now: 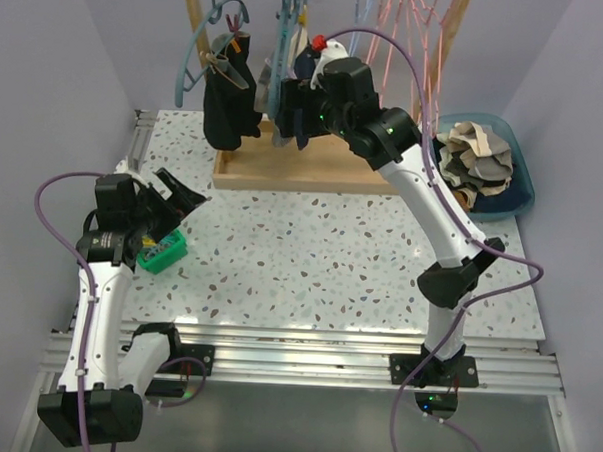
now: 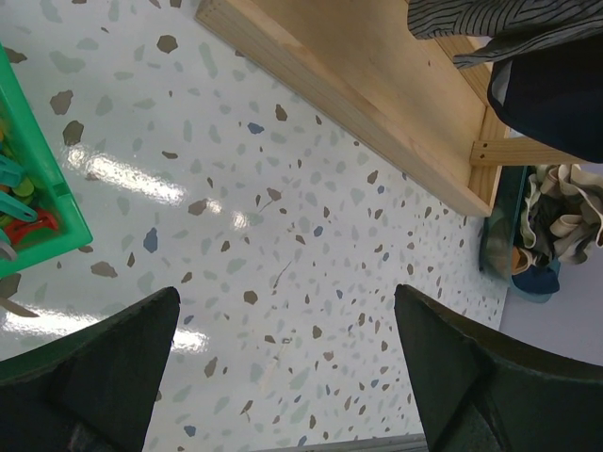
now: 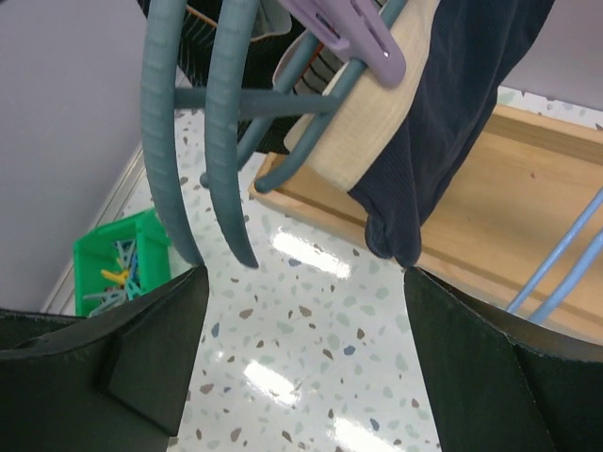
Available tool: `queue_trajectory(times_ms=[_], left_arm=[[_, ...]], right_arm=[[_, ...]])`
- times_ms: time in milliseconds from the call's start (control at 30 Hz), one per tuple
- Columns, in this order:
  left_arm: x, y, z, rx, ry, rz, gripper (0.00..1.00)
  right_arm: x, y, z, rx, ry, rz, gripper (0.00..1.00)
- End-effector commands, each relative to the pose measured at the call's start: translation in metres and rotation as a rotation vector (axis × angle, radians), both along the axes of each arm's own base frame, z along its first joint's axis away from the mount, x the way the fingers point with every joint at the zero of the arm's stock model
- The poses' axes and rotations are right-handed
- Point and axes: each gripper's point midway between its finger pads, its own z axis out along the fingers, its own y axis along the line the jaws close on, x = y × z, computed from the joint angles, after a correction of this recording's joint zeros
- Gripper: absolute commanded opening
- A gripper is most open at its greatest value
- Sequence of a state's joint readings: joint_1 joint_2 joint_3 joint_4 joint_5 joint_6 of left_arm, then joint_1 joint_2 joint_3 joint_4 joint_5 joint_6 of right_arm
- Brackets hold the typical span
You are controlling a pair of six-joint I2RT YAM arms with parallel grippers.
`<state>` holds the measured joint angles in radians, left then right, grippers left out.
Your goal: Remove the underwear clipped to the hanger
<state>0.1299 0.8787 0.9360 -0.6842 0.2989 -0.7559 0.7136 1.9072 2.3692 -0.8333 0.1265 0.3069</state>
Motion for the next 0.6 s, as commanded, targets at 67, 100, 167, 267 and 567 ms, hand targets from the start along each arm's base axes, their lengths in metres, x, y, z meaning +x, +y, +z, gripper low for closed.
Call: queue_trajectory(times_ms=[67, 100, 167, 267, 567], left_arm=[[0.0, -0.001, -0.001, 0.009, -0.003, -0.015, 1.0], [0.0, -0.001, -0.001, 0.01, -0.003, -0.014, 1.0], [0.0, 0.0, -0.001, 0.012, -0.002, -0.014, 1.0], [-0.002, -0.001, -0.003, 0.013, 0.002, -0.016, 1.0], [-0.004, -0.003, -0.008, 0.005, 0.009, -0.026, 1.0]], right_arm=[[0.02, 0.01, 0.029, 0.096, -0.082, -0.071, 0.89], [0.021, 0.011, 0.034, 0.105, -0.093, -0.073, 0.89], [0.028, 0.011, 0.031, 0.105, -0.096, -0.106, 0.89], [0.035, 0.001, 0.035, 0.105, -0.108, -0.185, 0.88], [0.039, -0.035, 0.039, -0.002, -0.153, -0.314, 0.76]])
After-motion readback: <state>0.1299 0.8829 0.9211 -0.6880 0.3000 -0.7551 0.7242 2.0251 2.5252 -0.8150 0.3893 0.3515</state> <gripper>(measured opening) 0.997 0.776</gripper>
